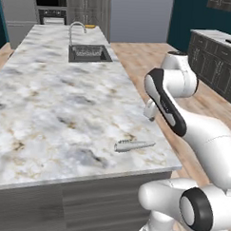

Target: Pick up the tongs from the counter and place them near the plate next to the oven.

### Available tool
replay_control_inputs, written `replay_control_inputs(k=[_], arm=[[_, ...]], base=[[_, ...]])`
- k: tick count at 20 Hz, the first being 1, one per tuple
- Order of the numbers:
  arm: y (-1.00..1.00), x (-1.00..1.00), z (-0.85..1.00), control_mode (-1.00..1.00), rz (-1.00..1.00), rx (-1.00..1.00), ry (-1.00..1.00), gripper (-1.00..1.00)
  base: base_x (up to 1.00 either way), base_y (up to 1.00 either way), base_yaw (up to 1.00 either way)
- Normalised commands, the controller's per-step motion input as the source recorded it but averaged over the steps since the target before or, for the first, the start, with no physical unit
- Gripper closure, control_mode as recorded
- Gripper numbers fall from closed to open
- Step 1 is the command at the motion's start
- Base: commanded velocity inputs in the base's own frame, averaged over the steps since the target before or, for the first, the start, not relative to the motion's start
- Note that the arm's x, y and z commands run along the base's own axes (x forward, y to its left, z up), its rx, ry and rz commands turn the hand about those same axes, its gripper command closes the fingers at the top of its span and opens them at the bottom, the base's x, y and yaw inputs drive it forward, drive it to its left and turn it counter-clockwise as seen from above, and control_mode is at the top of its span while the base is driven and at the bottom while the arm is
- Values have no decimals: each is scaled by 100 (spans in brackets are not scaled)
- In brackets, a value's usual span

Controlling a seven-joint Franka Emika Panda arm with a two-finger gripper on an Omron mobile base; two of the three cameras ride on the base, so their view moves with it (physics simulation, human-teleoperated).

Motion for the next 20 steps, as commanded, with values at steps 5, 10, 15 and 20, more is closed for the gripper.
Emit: replay_control_inputs(k=[5, 10, 15, 20], arm=[[0, 0, -53, -100, 32, 0, -16, -100], [0, 0, -35, -100, 30, 0, -1, -100], [0, 1, -16, -100, 29, -3, 11, -100], [0, 0, -24, -100, 26, -7, 15, -100]], base=[[0, 0, 0], [0, 0, 0], [0, 0, 0], [0, 0, 0]])
